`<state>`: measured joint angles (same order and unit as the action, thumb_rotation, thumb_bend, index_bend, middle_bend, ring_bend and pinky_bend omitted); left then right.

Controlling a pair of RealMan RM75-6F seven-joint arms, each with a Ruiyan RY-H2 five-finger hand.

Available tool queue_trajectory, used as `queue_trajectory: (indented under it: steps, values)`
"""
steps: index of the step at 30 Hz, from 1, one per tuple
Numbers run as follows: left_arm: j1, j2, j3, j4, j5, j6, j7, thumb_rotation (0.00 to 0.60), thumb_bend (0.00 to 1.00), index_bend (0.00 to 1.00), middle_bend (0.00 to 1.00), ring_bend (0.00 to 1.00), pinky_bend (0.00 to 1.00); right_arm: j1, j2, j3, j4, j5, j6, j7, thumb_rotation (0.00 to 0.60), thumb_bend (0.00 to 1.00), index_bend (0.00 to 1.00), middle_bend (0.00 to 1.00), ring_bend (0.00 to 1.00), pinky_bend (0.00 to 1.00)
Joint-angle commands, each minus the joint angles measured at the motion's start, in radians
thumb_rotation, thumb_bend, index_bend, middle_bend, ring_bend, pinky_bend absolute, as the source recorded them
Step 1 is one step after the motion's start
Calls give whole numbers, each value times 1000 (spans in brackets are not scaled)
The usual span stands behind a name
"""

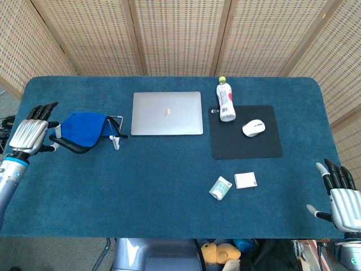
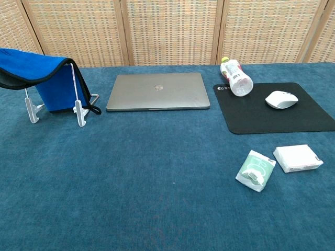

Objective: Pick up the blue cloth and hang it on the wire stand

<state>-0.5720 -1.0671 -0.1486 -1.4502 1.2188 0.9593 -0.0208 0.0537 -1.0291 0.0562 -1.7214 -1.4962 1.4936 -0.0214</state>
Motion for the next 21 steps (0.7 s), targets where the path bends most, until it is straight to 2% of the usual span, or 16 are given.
queue_trajectory:
  steps: [1,3,4,5,6,7,9,10,17,21]
  values:
    - [0,-31,15,13,-23,-9,57,600,583,794,0,0,0,-2,2,-2,-1,-6,4,3,600,0,0,0,0,0]
    - [-2,-44,23,20,-33,-14,96,600,580,779,0,0,0,-4,4,-3,-3,-10,8,5,600,0,0,0,0,0]
    - [-3,-50,27,23,-36,-15,111,600,579,746,0,0,0,-4,5,-3,-4,-12,9,6,600,0,0,0,0,0]
    - [-3,-57,30,26,-38,-14,124,600,566,666,0,0,0,-5,5,-3,-4,-13,10,7,600,0,0,0,0,0]
    - [-1,-65,32,30,-42,-10,140,600,548,568,0,0,0,-7,6,-4,-5,-15,12,8,600,0,0,0,0,0]
    - [0,-71,33,33,-44,-6,148,600,509,359,0,0,0,-7,7,-4,-5,-16,13,9,600,0,0,0,0,0]
    - [4,-82,35,41,-37,8,156,600,442,70,0,0,0,-9,8,-4,-5,-18,16,12,600,0,0,0,0,0]
    - [6,-85,35,44,-33,13,156,600,411,2,0,0,0,-9,9,-4,-6,-19,16,13,600,0,0,0,0,0]
    - [31,-99,61,89,76,81,106,600,268,0,0,0,0,-13,14,-7,-9,-32,25,21,600,0,0,0,0,0]
    - [43,-90,72,91,104,93,83,600,240,0,0,0,0,-16,17,-8,-11,-40,32,28,600,0,0,0,0,0]
